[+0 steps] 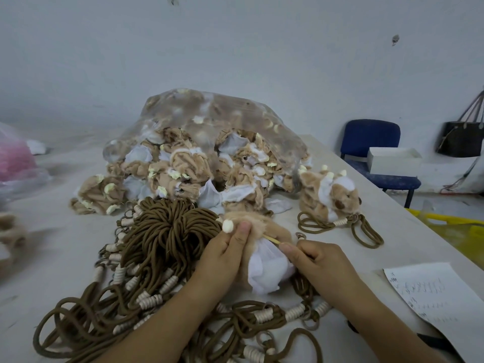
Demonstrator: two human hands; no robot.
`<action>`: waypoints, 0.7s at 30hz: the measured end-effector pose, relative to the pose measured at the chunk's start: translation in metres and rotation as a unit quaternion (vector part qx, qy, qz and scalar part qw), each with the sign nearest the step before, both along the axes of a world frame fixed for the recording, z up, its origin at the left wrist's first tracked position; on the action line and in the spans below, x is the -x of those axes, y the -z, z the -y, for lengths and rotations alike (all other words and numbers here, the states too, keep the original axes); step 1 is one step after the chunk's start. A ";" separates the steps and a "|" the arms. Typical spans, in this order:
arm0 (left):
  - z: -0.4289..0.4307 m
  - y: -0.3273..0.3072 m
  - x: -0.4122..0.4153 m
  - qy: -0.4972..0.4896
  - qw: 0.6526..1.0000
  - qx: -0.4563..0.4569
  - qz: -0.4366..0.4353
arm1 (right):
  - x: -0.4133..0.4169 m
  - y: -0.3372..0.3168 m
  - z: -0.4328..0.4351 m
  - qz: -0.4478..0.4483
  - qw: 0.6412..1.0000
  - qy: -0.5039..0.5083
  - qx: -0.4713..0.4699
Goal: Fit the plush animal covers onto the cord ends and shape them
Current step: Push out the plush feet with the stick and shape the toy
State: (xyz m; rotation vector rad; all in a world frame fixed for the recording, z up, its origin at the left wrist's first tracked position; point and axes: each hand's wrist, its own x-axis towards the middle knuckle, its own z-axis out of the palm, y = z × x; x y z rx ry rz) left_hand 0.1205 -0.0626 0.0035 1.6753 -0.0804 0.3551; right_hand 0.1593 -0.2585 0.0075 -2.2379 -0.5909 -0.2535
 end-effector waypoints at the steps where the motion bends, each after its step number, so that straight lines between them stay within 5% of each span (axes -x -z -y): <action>1: -0.002 0.002 -0.002 -0.001 1.000 0.015 -0.003 | -0.001 0.001 -0.001 -0.005 1.000 0.004 0.006; 9: -0.006 -0.002 0.000 -0.001 0.999 0.020 0.049 | -0.004 0.002 -0.002 0.025 0.997 0.009 0.074; 21: 0.005 0.007 -0.001 0.052 0.996 -0.025 0.064 | 0.003 0.008 -0.007 -0.034 0.998 -0.031 -0.033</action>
